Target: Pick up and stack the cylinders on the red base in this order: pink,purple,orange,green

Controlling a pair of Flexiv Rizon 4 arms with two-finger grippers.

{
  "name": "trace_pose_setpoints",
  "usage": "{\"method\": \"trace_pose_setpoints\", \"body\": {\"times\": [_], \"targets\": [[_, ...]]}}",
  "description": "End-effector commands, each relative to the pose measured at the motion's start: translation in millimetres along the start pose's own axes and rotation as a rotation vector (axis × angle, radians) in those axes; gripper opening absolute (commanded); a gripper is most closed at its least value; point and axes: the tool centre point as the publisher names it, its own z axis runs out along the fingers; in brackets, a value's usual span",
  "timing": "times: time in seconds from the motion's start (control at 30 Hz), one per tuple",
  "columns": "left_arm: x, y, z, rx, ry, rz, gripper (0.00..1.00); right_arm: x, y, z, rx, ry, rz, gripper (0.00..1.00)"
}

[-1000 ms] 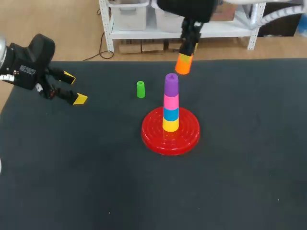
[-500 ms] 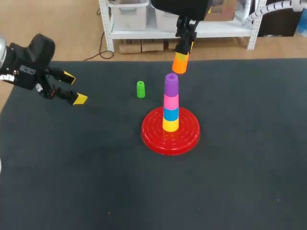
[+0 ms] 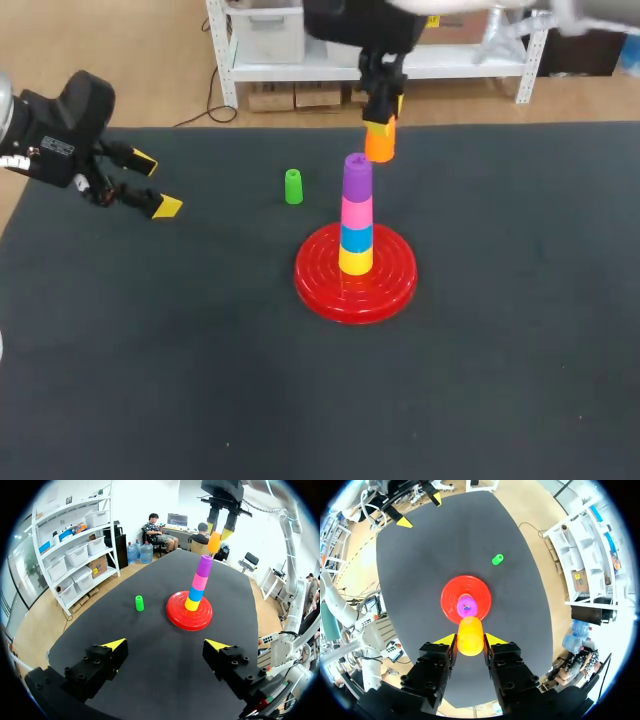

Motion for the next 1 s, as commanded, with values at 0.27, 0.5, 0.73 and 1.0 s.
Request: {"method": "trace_pose_setpoints", "body": {"times": [0.27, 0.5, 0.73, 1.0], "targets": [[1.8, 0.1, -0.5, 0.001, -0.007, 0.003, 1.0, -17.4, -6.8, 4.4, -0.017, 0.058, 0.007, 0.0], [1.8, 0.1, -0.5, 0.001, -0.007, 0.003, 1.0, -25.5, -3.9, 9.9, -0.03, 0.045, 0.01, 0.0], [1.8, 0.1, -0.5, 0.001, -0.007, 0.003, 1.0, -26.3, -4.3, 18.8, -0.037, 0.053, 0.017, 0.0], [1.8, 0.1, -0.5, 0.001, -0.007, 0.003, 1.0, -22.7, -6.3, 24.2, -0.048, 0.06, 0.036, 0.0]]}}
